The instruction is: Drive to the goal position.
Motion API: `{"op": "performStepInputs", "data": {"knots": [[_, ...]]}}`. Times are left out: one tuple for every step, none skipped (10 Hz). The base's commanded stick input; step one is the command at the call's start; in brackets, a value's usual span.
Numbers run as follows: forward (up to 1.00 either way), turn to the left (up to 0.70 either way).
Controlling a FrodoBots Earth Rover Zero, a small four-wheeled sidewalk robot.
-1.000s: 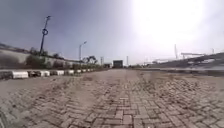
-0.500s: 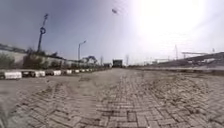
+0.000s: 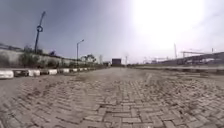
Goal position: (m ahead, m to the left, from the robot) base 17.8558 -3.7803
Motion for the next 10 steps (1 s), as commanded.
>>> {"op": "performStepInputs", "data": {"knots": [[1.00, 0.00], [1.00, 0.00], [1.00, 0.00], [1.00, 0.00], [1.00, 0.00], [1.00, 0.00], [1.00, 0.00], [1.00, 0.00], [1.00, 0.00], [1.00, 0.00]]}}
